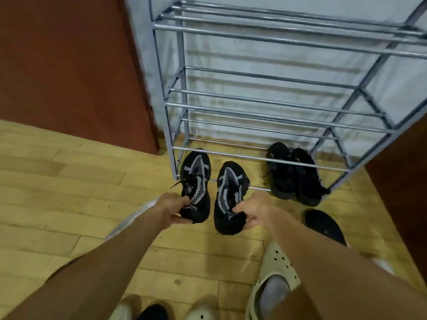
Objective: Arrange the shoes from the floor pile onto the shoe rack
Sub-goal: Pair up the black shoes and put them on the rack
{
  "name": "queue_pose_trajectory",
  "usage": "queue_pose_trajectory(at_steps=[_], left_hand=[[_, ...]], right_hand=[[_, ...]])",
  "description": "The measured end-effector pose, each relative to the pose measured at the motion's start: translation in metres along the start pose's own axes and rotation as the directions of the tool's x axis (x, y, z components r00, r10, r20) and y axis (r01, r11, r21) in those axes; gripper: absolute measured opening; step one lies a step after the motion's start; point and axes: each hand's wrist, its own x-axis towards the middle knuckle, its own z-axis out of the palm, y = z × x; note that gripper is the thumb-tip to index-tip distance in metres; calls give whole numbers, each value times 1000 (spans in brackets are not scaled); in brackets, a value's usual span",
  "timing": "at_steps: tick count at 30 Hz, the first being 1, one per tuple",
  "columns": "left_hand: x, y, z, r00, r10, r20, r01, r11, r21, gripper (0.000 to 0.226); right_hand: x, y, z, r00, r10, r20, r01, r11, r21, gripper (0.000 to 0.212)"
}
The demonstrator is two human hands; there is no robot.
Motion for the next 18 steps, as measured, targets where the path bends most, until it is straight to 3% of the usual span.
queue_pose_trajectory(at_steps=[6, 9, 15, 18], left_hand=[[82, 22, 21, 999, 5, -33, -5, 1000, 5, 26], [116, 28, 29, 998, 42, -38, -42, 999, 3, 12], [163, 47, 35, 998, 52, -29, -53, 998, -31, 4], [180, 55, 35, 999, 44, -33, -45, 998, -38, 16]], right_hand=[[93, -8, 8, 981, -120, -153, 101, 987, -125, 18], [133, -13, 13, 969, -152, -194, 127, 982, -137, 11], [194, -21, 17, 959, -196, -204, 189, 980, -54, 27], [215, -29, 14, 959, -212, -188, 212, 977, -20, 23]])
